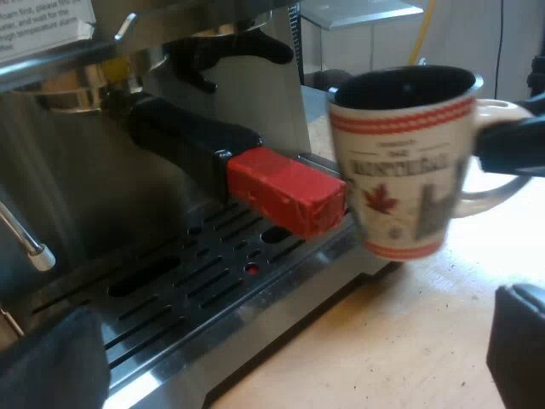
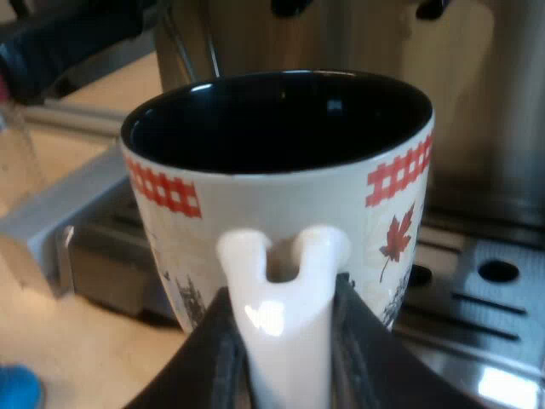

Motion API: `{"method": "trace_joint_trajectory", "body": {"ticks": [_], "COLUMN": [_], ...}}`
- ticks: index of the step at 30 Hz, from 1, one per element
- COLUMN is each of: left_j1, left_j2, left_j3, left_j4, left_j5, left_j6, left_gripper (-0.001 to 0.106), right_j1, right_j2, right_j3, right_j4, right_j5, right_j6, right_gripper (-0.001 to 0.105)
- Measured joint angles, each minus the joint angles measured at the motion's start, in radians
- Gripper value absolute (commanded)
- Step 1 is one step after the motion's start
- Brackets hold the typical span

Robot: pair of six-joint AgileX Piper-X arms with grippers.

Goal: Place mug into machine

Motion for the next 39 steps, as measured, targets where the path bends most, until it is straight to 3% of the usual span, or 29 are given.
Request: {"method": "trace_joint_trajectory", "body": {"ticks": [24,39], "left_j1": [0.000,0.000], "left_j2": [0.000,0.000], "left_j3": [0.000,0.000], "left_j4": [0.000,0.000], "left_j5": [0.000,0.000], "left_j6": [0.000,0.000], "left_gripper": [0.092,0.092], "right_j1": [0.000,0.000], "right_j2": [0.403,0.513], "right_j3": [-0.275,-0.356], "right_j4": [-0.113,-0.129], "right_j5": [-0.004,0.034], "right_j6": [0.000,0.000], "right_gripper": [0.000,0.000]}}
